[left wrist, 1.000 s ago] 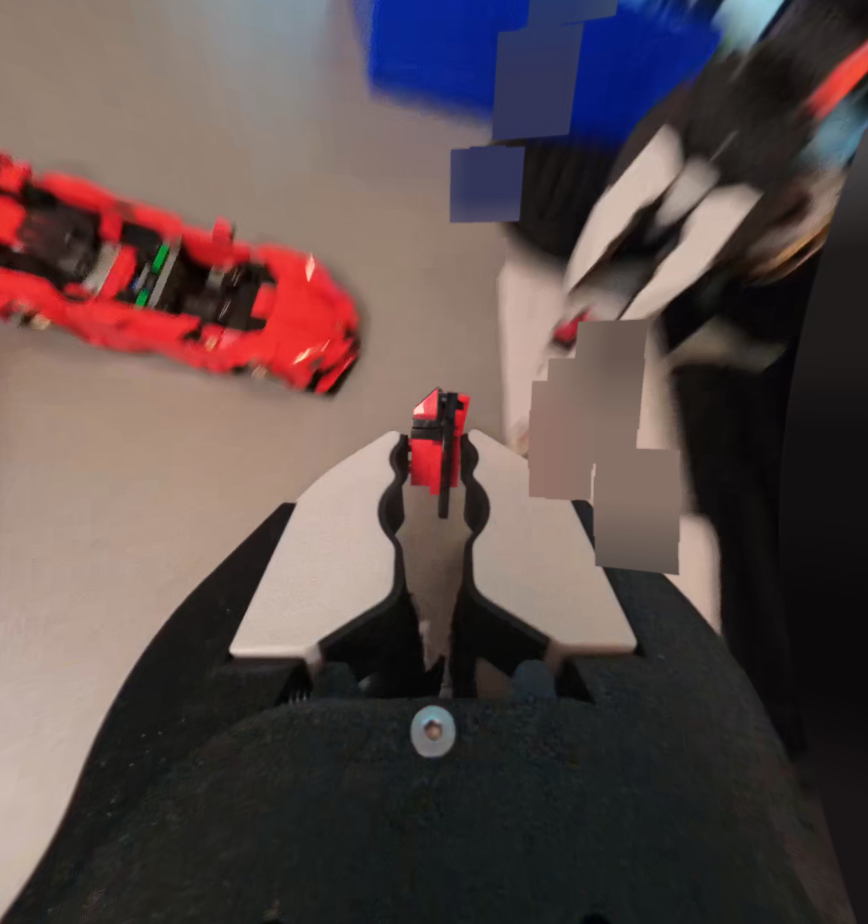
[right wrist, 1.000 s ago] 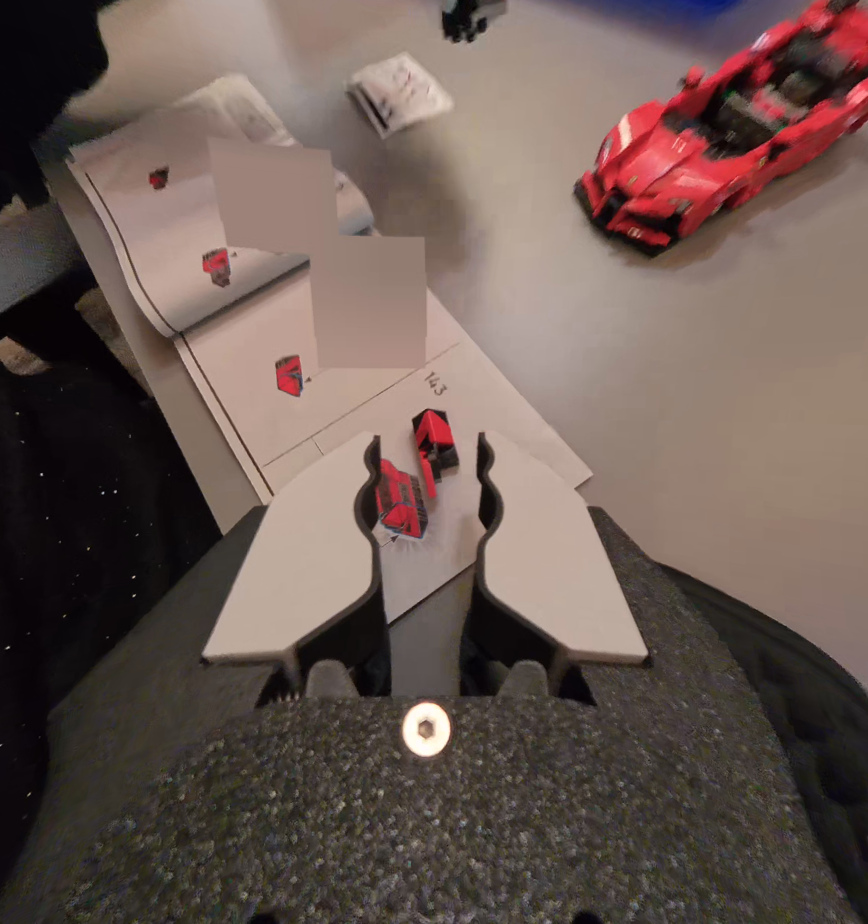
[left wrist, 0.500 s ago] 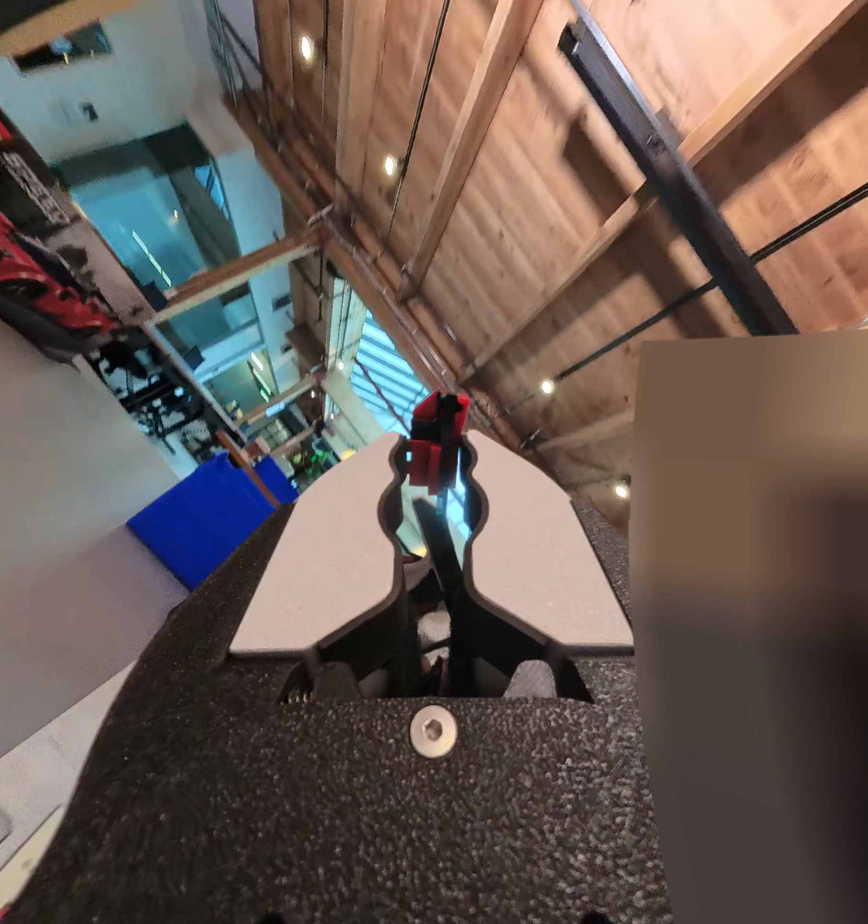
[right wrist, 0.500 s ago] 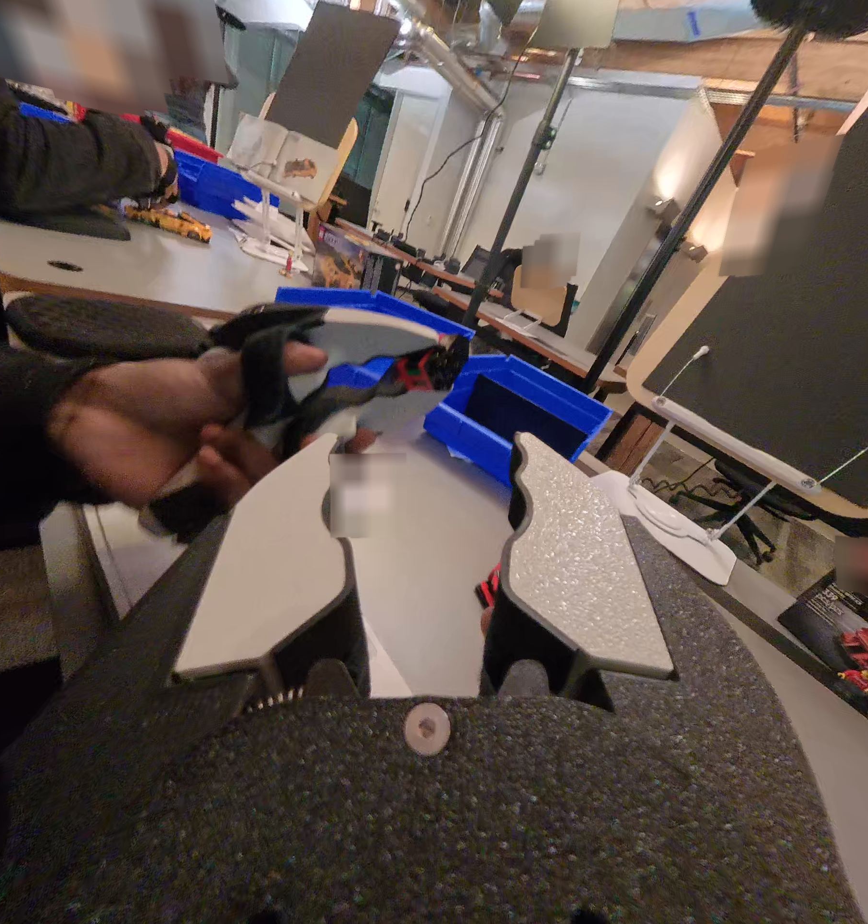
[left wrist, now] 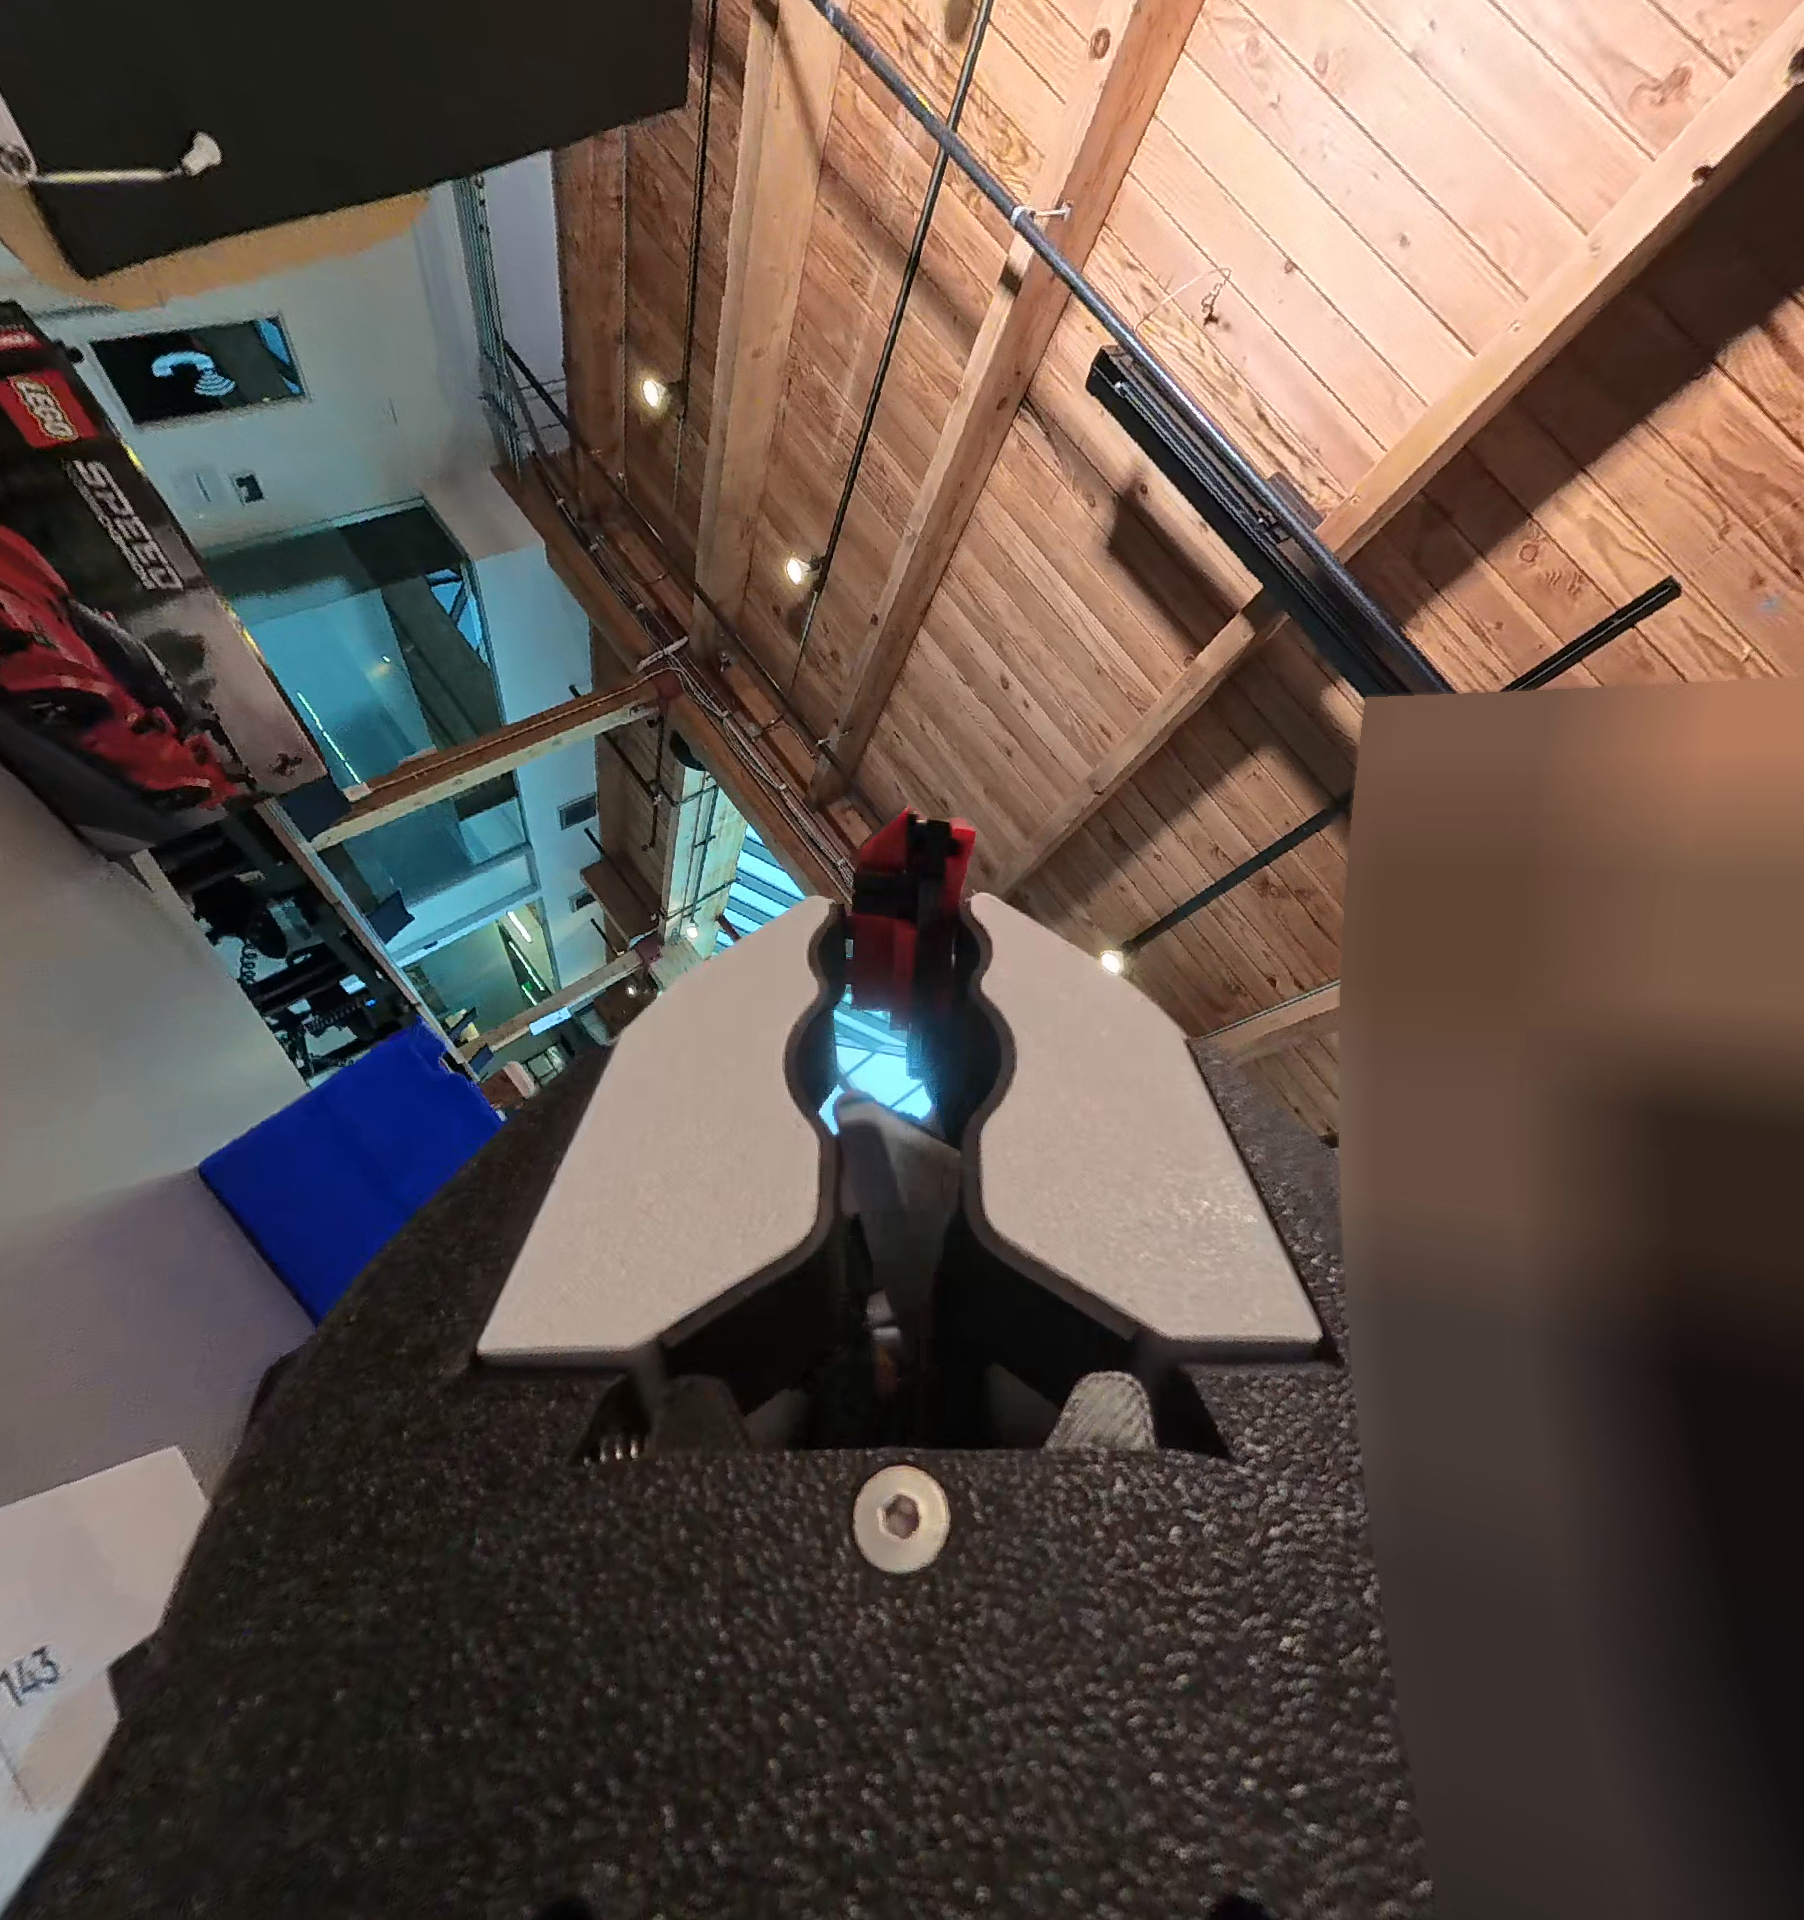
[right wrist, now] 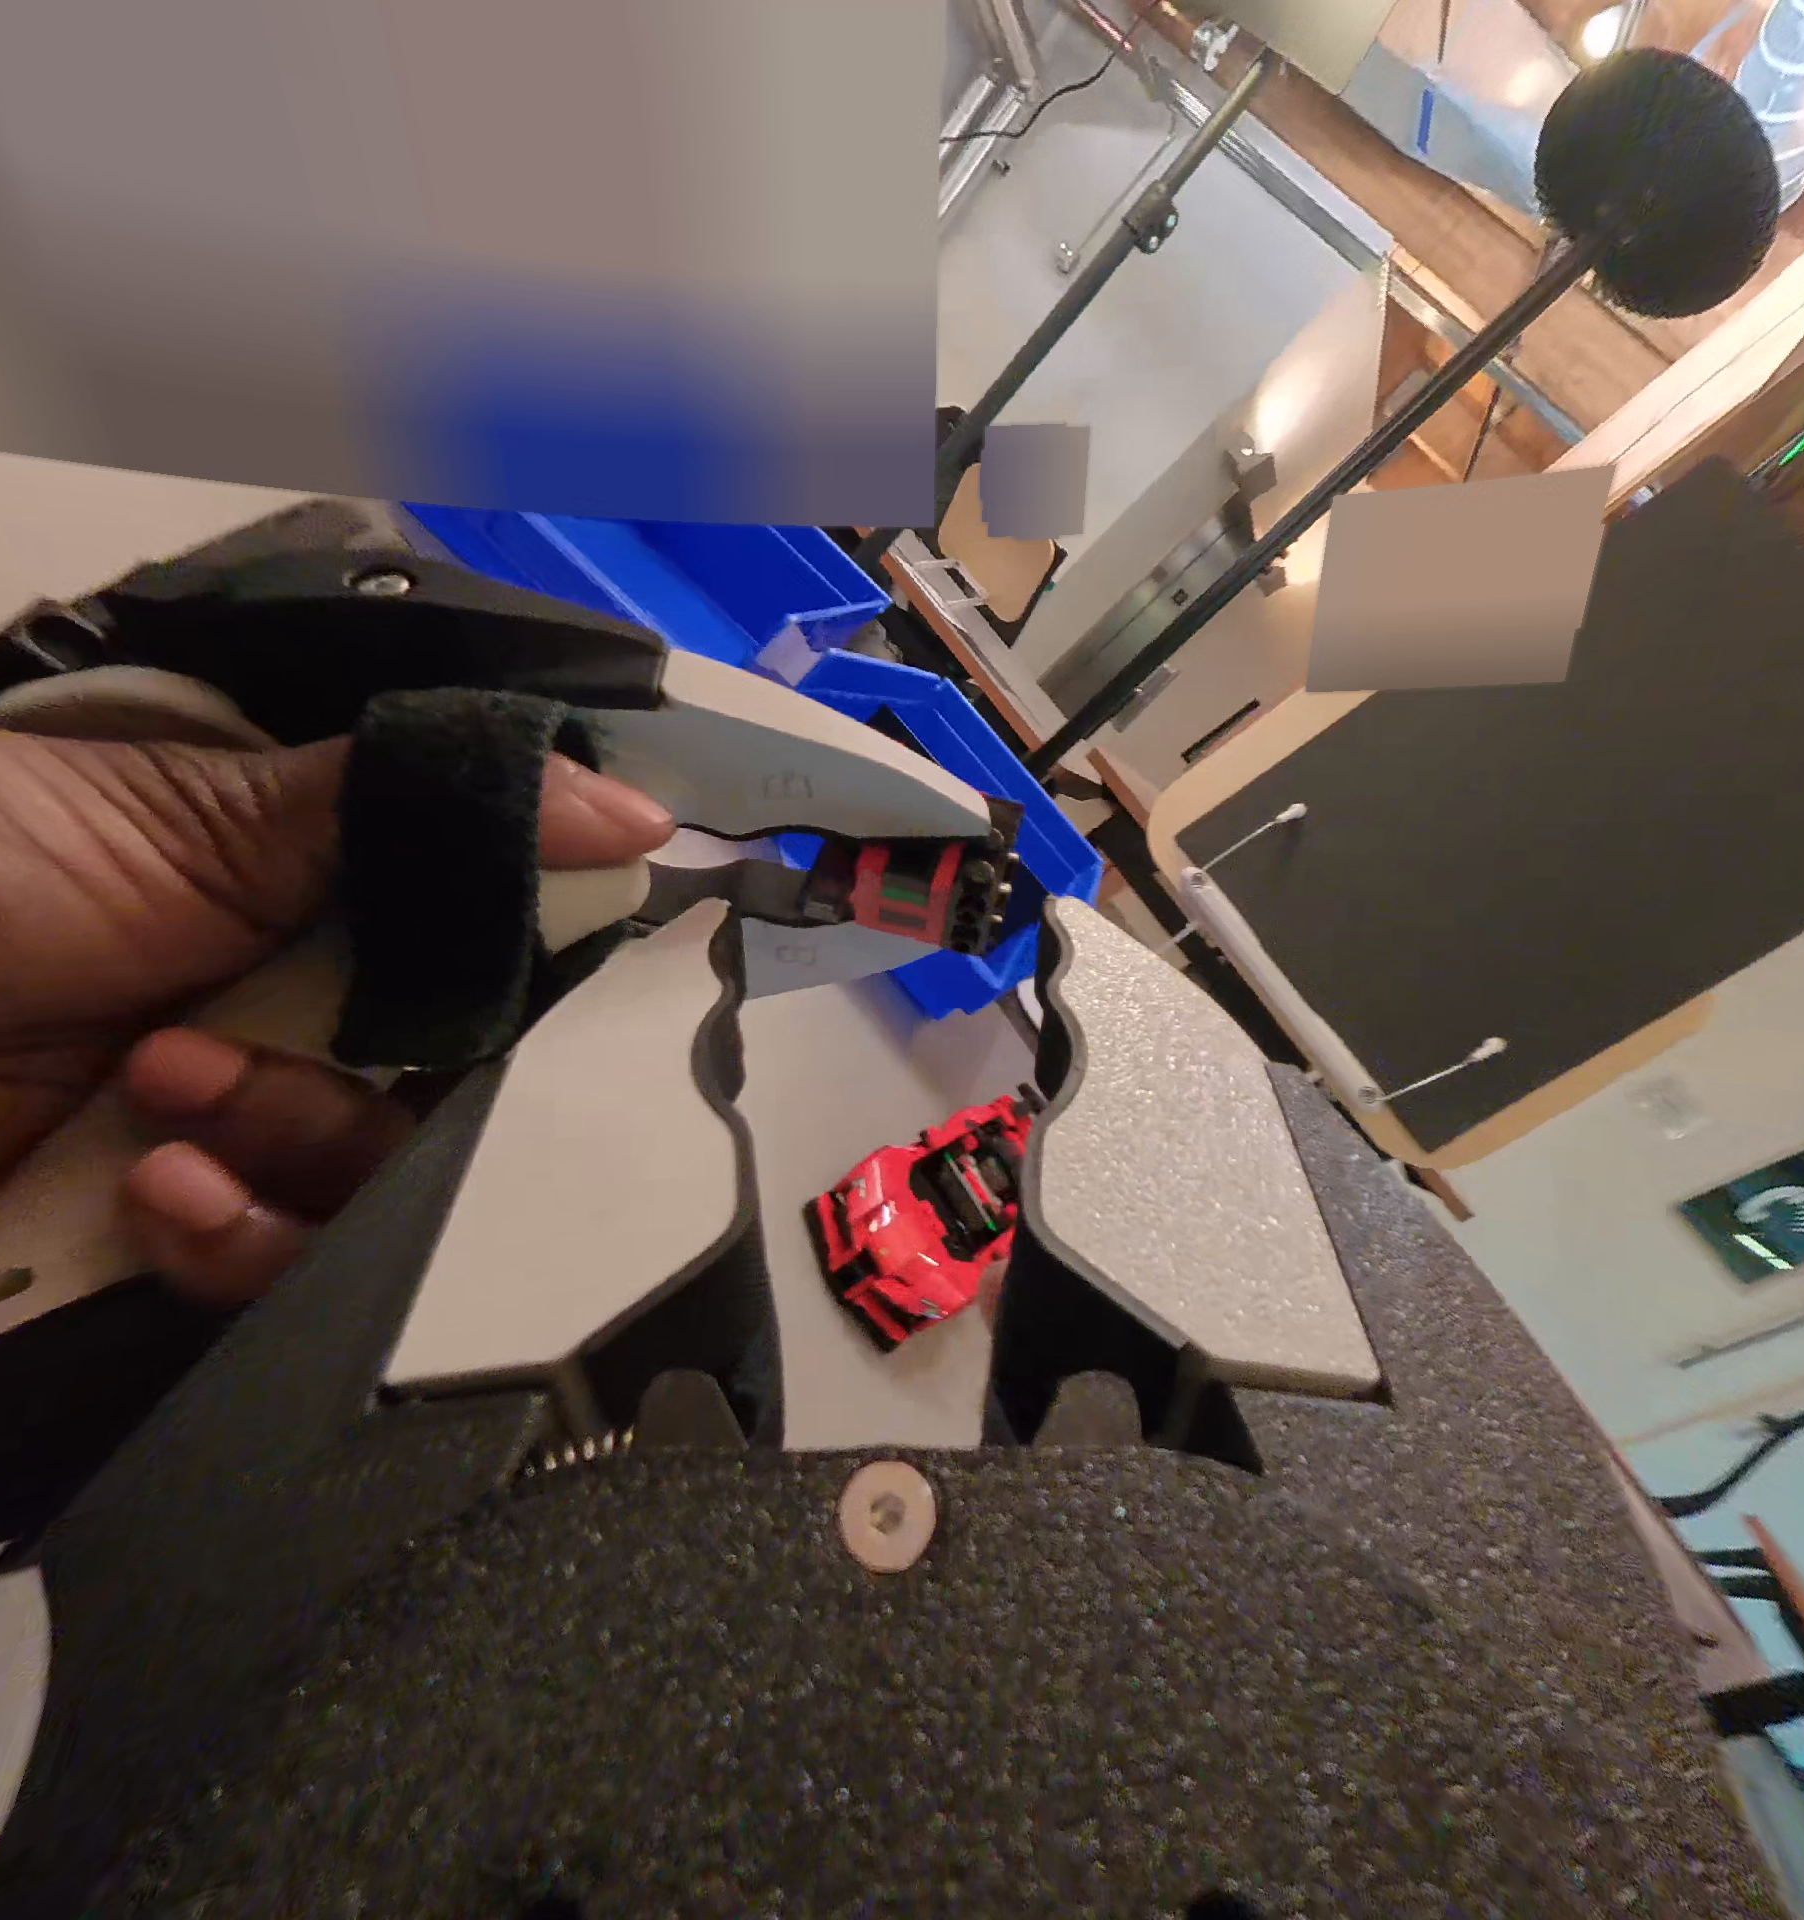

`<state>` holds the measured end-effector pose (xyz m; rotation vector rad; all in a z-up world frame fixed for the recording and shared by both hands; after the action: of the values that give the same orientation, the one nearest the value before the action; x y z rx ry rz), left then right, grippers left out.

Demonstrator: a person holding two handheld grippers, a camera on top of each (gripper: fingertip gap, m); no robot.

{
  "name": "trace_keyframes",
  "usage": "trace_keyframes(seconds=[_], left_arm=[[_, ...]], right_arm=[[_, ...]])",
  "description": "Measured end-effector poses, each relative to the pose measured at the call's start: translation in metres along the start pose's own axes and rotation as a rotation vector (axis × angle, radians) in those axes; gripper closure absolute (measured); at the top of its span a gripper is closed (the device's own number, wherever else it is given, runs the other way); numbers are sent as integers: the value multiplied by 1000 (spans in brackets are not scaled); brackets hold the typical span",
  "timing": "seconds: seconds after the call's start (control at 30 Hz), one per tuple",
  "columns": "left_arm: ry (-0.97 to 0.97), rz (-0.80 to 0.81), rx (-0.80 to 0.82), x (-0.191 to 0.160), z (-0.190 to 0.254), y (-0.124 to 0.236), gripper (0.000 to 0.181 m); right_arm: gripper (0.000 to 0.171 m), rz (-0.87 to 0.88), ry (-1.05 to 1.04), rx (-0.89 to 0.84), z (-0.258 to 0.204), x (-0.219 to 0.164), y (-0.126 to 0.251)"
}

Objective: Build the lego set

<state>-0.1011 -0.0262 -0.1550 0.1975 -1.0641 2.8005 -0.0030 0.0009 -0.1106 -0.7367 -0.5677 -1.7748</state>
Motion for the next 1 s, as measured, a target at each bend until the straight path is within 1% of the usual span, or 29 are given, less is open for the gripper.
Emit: trace_keyframes(seconds=[0.13,0.27,0.4,0.47,0.53,0.6,0.7,0.77,0.9,1.0], left_arm=[[10,8,5,-6,-1,0,161],[-6,-20,15,-9,-2,0,161],[-13,-30,24,-14,-4,0,161],[-20,-42,32,-19,-5,-1,161],[-19,-51,37,-22,-5,-2,161],[-28,-102,44,-25,-5,-6,161],[-34,-192,27,-26,-3,-10,148],[-56,-249,19,-20,-3,-7,143],[-210,-417,95,5,-2,7,142],[-377,-565,151,23,3,18,146]], right_arm=[[122,-2,58,-8,-3,-1,1],[130,47,40,-19,2,-2,9],[125,16,8,12,2,-7,9],[129,31,-4,1,4,-8,11],[129,36,-18,18,7,-11,14],[130,43,-46,31,13,-14,21],[130,38,-95,42,31,-23,37],[130,21,-143,62,43,-31,51],[130,-60,-233,109,58,-52,81],[130,-108,-306,156,54,-66,98]])
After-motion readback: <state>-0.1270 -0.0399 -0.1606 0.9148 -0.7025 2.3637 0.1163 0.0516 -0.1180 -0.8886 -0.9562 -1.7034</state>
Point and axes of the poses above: each gripper's, where its closed fingertips meet, y back along the fingers, x out of its top, z = x × y across the jaws, the point moved 9 cm from there along y, back along the fingers, and after that the axes turned 1 degree about x, right-handed, at the moved point
